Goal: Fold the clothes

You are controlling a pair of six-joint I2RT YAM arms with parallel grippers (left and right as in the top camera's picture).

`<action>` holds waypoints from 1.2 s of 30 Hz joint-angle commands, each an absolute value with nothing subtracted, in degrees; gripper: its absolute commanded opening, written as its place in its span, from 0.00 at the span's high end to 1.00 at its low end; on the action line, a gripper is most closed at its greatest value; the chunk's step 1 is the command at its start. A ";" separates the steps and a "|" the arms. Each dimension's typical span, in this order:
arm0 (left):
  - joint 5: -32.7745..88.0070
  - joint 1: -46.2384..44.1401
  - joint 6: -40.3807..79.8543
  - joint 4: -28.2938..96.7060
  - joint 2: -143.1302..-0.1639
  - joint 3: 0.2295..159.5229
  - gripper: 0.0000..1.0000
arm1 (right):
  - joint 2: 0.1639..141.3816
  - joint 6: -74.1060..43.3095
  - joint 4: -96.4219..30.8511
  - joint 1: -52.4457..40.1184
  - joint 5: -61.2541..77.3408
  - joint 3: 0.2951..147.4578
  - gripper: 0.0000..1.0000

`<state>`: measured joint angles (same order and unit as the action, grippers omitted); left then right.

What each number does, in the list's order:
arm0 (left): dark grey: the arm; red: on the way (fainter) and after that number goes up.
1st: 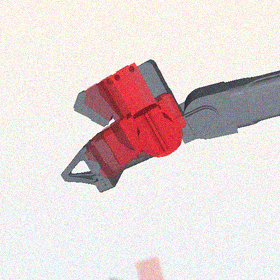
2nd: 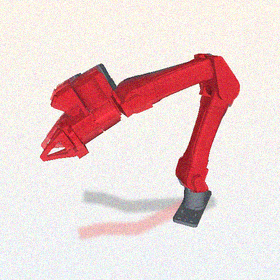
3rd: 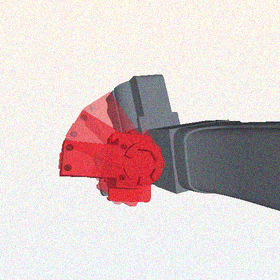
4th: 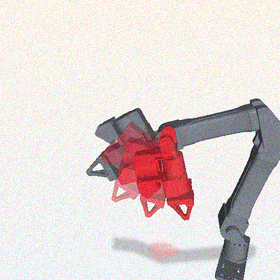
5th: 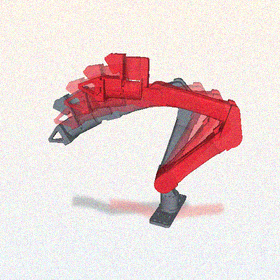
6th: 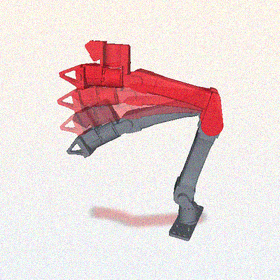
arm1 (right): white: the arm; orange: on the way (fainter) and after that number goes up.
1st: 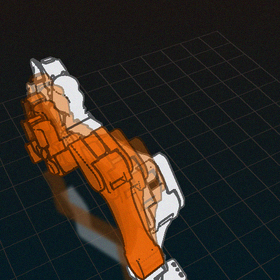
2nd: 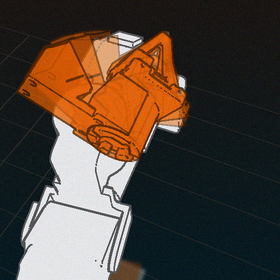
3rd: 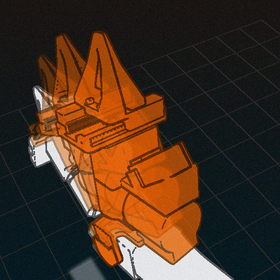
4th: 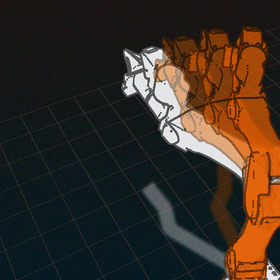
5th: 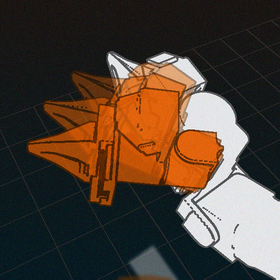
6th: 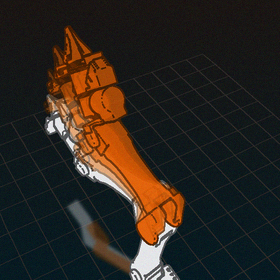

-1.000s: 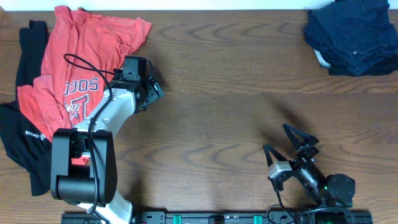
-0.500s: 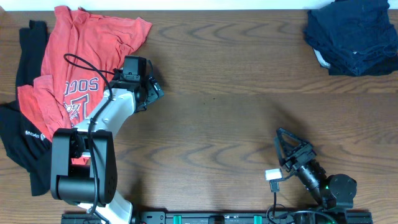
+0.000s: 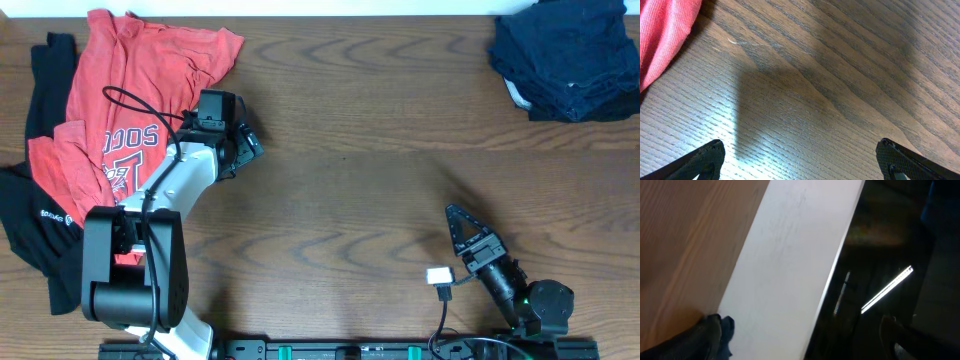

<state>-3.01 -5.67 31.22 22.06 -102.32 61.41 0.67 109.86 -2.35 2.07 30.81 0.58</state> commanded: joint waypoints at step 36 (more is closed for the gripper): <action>-3.70 -5.48 30.55 22.15 -103.20 61.12 0.02 | 0.27 17.61 -4.05 3.03 2.24 0.30 0.01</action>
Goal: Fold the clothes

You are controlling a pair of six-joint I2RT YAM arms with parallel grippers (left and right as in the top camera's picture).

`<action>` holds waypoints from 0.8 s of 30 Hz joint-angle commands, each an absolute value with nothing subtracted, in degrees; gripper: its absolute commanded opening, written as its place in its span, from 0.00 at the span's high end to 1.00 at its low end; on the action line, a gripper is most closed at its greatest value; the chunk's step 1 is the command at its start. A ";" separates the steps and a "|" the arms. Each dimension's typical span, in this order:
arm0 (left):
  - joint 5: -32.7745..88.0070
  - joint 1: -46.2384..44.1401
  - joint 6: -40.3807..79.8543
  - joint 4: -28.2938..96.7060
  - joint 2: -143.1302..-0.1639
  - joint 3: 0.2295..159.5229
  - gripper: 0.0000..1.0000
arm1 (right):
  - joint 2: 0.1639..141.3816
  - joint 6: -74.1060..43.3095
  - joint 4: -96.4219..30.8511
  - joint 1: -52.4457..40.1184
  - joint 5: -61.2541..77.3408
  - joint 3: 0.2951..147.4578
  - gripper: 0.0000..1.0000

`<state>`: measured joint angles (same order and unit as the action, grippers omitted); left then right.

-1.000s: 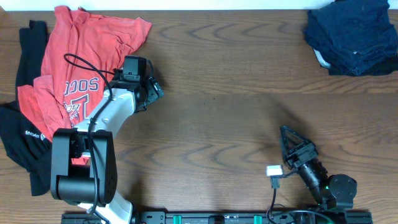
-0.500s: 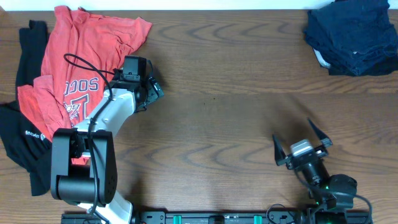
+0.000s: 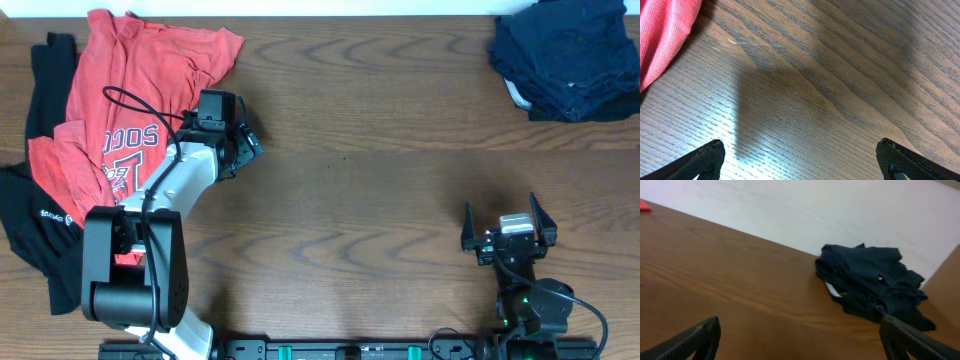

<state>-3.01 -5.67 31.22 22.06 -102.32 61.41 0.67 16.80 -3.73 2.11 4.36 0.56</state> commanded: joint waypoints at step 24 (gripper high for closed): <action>-3.70 -5.48 30.55 22.15 -103.20 61.12 0.02 | 0.27 7.31 -3.46 3.20 -7.09 0.32 0.01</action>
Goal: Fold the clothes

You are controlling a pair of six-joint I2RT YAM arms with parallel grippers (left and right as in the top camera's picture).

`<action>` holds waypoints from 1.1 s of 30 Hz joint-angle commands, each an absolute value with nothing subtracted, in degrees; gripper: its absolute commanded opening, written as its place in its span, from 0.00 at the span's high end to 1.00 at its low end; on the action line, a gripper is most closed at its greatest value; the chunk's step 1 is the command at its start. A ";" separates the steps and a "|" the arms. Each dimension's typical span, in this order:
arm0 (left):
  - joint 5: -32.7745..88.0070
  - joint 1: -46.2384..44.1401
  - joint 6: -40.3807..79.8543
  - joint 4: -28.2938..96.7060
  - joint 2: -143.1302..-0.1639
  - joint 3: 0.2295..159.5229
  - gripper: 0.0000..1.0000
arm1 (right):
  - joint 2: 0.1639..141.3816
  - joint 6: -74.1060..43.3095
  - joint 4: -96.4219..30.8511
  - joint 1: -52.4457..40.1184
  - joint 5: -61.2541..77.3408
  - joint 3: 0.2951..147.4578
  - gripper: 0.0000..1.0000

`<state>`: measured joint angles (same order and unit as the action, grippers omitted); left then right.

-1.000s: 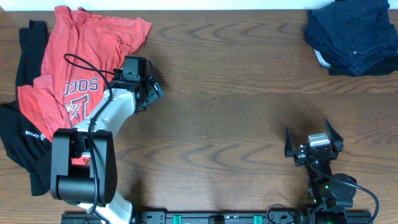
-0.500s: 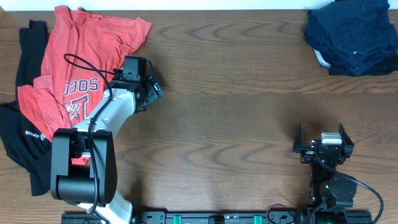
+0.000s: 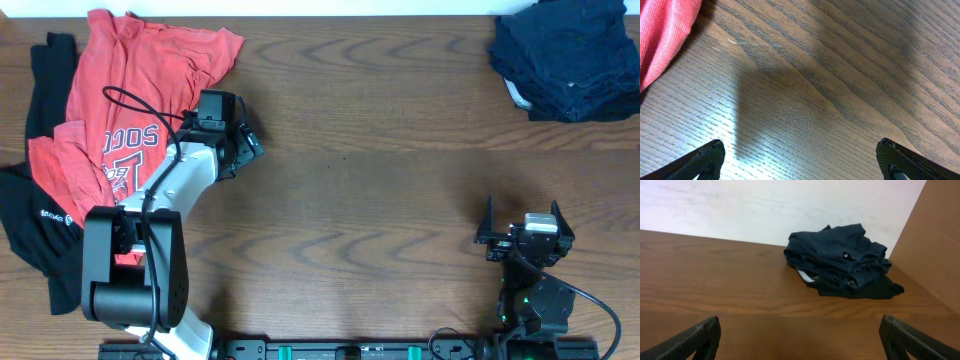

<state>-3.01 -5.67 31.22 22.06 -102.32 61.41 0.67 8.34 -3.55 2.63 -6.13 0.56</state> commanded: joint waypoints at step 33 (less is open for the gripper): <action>2.96 -4.93 6.02 17.19 -71.33 55.22 0.02 | 0.27 7.31 -3.46 3.20 -7.09 0.32 0.01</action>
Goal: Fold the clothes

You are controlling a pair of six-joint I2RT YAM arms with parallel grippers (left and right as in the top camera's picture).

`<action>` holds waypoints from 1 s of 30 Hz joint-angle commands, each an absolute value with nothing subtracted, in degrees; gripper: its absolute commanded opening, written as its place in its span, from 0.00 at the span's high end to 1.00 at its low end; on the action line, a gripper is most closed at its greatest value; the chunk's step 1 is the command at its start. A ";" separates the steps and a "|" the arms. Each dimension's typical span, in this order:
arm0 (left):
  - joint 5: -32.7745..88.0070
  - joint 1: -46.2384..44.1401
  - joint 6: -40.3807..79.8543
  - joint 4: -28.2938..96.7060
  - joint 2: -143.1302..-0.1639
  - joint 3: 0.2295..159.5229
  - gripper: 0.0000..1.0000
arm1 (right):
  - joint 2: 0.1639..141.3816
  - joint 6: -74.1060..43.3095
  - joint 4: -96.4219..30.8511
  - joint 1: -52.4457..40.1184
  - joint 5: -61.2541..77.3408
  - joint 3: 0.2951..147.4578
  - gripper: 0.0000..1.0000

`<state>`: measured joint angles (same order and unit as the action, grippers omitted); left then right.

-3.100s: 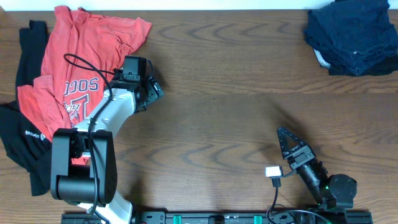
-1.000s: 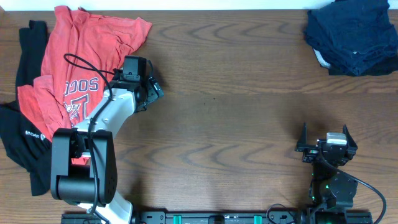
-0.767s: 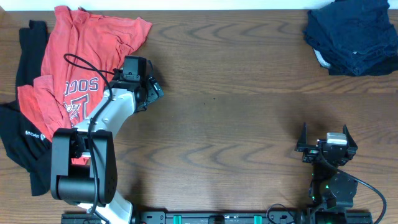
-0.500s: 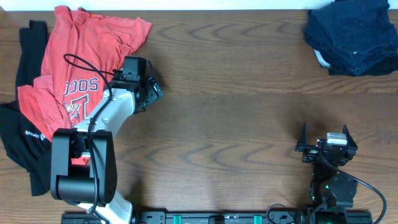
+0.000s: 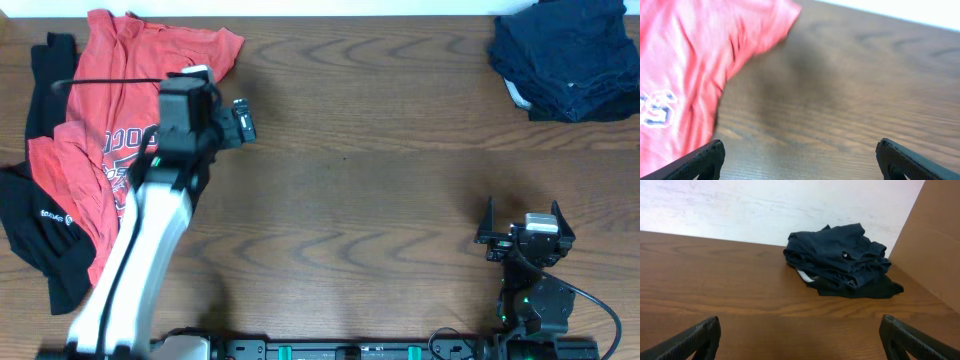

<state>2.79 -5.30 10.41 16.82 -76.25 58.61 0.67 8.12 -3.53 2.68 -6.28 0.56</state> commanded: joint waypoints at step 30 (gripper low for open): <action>6.42 5.13 6.20 -6.96 -15.59 3.88 0.02 | 0.27 7.31 -3.46 3.20 -7.09 0.32 0.01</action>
